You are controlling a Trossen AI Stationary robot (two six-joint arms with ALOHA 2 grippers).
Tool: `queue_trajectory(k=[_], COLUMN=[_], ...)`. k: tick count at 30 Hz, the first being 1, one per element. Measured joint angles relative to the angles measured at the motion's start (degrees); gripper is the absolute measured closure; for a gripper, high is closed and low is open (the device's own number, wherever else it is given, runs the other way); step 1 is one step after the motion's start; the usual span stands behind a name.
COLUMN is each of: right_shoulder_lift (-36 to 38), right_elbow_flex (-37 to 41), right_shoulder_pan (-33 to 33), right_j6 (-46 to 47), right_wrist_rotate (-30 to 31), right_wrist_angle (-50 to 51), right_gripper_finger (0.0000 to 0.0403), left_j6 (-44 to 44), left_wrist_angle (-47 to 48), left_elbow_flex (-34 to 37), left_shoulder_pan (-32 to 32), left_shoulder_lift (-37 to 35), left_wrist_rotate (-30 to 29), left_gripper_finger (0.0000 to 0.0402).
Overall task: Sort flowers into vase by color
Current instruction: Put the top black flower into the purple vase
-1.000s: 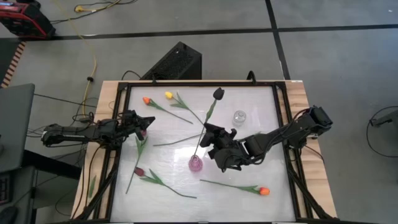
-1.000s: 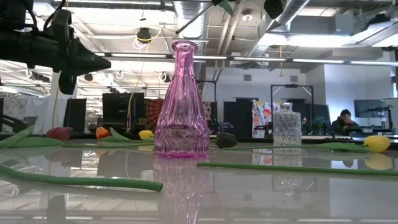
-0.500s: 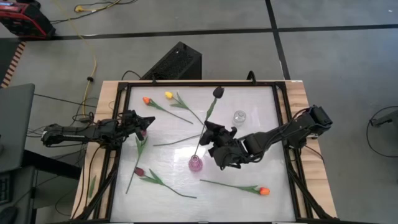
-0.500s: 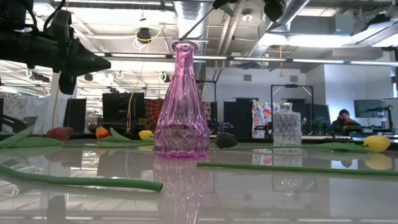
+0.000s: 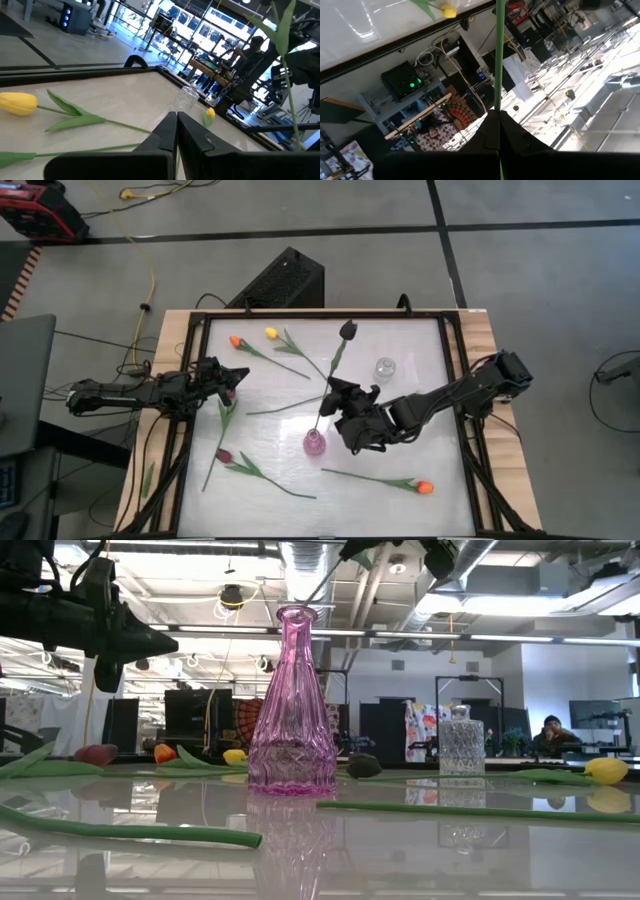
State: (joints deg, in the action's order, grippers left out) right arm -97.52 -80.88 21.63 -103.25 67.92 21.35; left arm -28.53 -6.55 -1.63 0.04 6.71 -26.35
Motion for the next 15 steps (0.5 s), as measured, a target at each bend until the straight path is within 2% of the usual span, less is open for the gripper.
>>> queue_trajectory(k=[9,15], right_shoulder_lift=[-0.78,-0.78], right_elbow_flex=[0.00,0.00], right_shoulder_pan=[-0.03,0.66], right_j6=[-2.05,-1.82], right_wrist_rotate=[0.04,0.49], right_wrist_angle=[0.37,-4.18], right_gripper_finger=[0.0385,0.0350], left_j6=[-0.04,-0.07], left_wrist_angle=[0.14,0.15], left_elbow_flex=[0.00,0.00], left_shoulder_pan=[-0.01,-0.01], left_shoulder_lift=[-0.01,-0.01], left_wrist_rotate=[0.01,-0.01], left_gripper_finger=[0.0401,0.0401])
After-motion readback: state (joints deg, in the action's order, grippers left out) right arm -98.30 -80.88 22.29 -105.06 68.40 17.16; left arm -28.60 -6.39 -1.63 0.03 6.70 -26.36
